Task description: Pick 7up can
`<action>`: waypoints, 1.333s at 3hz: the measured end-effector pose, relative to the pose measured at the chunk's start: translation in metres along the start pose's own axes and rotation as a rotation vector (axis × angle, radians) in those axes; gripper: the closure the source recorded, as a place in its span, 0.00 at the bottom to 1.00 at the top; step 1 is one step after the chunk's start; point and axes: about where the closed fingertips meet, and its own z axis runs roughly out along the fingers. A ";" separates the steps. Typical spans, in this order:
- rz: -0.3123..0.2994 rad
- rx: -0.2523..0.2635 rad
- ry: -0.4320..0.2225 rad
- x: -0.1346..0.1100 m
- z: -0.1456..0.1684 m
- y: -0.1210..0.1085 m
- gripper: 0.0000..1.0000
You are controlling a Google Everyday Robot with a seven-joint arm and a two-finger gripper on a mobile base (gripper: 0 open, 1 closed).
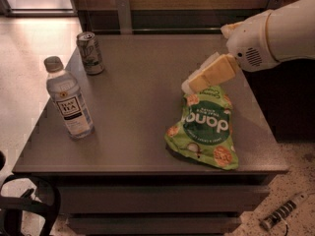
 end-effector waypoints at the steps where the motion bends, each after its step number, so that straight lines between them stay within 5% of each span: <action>1: 0.029 -0.004 -0.173 -0.037 0.033 -0.005 0.00; 2: 0.046 0.048 -0.288 -0.099 0.071 -0.007 0.00; 4: 0.051 0.057 -0.299 -0.104 0.097 -0.003 0.00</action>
Offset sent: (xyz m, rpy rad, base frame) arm 0.0740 0.1034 0.0396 0.3157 -0.1910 -0.0175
